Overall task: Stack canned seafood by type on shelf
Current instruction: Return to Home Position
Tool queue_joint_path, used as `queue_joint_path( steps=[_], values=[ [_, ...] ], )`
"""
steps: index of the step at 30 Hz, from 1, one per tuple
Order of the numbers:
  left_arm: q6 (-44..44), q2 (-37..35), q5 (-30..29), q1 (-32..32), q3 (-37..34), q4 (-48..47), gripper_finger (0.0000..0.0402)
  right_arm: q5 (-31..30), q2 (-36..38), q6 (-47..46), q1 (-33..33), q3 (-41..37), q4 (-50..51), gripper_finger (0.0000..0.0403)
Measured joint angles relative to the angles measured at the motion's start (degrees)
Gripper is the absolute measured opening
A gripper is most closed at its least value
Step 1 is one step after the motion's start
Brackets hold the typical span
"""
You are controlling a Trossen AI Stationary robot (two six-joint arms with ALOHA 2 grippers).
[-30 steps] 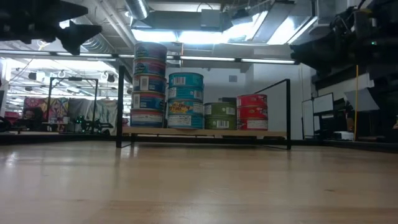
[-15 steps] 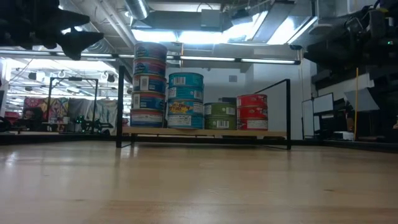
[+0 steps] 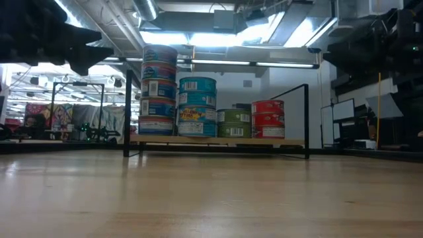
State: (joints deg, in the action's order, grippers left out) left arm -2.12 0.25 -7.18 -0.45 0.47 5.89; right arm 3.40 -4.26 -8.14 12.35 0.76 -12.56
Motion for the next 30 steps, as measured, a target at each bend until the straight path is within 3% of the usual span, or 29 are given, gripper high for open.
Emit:
queue_joint_path(
  steps=[7,15,30],
  values=[
    [-0.8,0.0,0.0,1.0,0.0,-1.8,0.0272,-1.2,0.0,-0.5,0.0,-0.1,1.2,0.0140],
    [0.0,0.0,0.0,1.0,0.0,-4.3,0.0272,-13.4,-0.1,1.0,0.0,-0.1,9.7,0.0140],
    [3.8,0.4,0.1,1.0,0.0,-4.2,0.0272,-13.3,-1.3,1.4,0.0,-0.2,9.6,0.0140]
  ],
)
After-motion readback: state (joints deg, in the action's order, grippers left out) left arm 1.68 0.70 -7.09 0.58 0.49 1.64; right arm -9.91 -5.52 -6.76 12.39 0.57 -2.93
